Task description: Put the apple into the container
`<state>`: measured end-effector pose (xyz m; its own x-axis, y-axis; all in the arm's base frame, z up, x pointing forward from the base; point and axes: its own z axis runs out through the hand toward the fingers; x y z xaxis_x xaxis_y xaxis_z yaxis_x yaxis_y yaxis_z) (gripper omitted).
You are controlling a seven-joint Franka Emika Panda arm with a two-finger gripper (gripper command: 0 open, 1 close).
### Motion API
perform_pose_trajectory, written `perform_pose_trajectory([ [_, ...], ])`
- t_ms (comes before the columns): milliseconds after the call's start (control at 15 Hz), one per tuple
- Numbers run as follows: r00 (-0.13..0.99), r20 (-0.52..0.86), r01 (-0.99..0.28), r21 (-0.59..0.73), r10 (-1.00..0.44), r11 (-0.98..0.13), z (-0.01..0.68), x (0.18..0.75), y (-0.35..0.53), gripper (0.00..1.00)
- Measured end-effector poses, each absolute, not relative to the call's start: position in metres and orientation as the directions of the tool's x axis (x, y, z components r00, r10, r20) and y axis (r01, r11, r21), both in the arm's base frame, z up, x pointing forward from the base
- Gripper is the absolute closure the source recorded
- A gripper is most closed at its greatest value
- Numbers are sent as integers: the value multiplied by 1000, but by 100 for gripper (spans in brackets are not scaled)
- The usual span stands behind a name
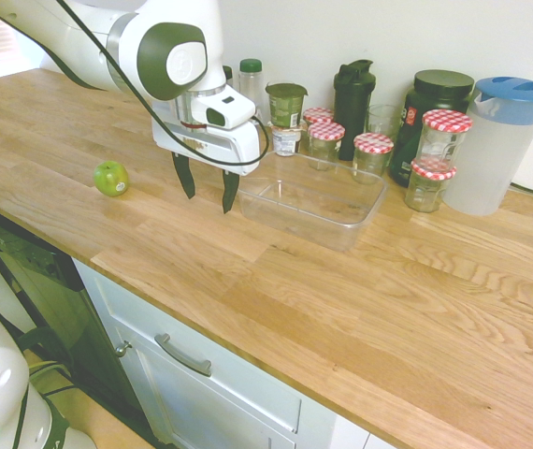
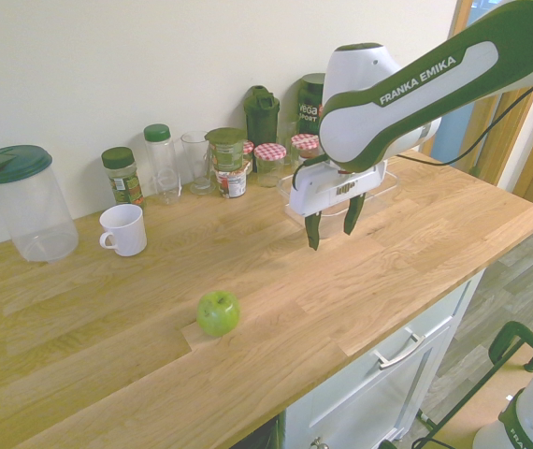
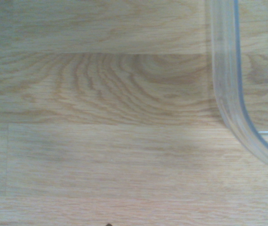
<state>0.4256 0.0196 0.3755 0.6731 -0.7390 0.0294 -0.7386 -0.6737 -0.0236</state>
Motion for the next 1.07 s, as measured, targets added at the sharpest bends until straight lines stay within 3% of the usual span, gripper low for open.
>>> perform_pose_trajectory([
  [267, 697, 47, -714, -39, -716, -699, 388, 430, 28, 0],
  [600, 788, 103, -599, -97, -606, -795, 479, 427, 125, 0],
  [1067, 905, 91, -416, -9, -415, -909, 432, 379, 273, 0],
])
